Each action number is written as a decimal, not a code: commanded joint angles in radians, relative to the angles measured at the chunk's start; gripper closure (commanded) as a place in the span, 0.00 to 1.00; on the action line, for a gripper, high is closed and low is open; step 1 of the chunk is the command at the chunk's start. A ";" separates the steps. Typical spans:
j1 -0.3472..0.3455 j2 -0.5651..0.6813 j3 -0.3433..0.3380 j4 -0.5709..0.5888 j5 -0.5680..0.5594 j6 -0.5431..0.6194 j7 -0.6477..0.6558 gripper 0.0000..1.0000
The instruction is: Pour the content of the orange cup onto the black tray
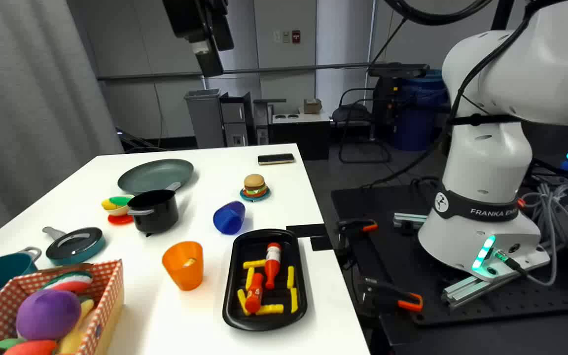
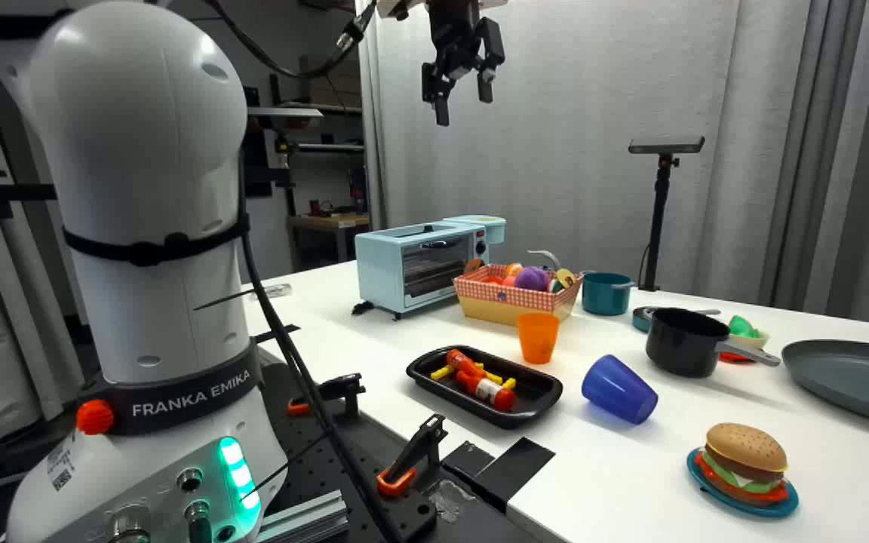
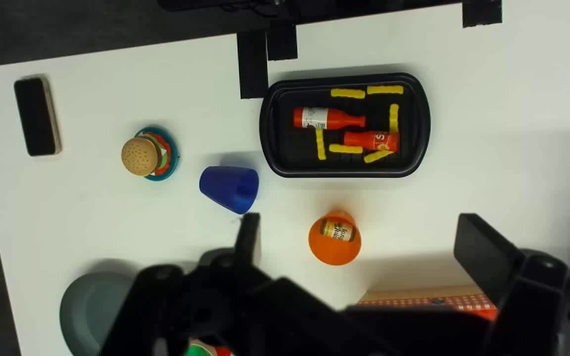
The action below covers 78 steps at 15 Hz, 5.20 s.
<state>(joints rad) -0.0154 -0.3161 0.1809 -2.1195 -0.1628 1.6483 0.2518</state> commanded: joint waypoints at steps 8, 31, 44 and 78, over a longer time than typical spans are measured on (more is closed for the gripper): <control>0.025 0.003 -0.021 0.003 -0.006 -0.004 0.006 0.00; 0.034 0.017 -0.025 -0.006 0.011 0.021 0.005 0.00; 0.055 0.158 -0.042 -0.098 0.077 0.330 -0.016 0.00; 0.045 0.477 -0.105 -0.028 0.113 0.557 -0.016 0.00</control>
<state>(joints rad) 0.0232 0.0795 0.1091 -2.2095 -0.0491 2.1958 0.2442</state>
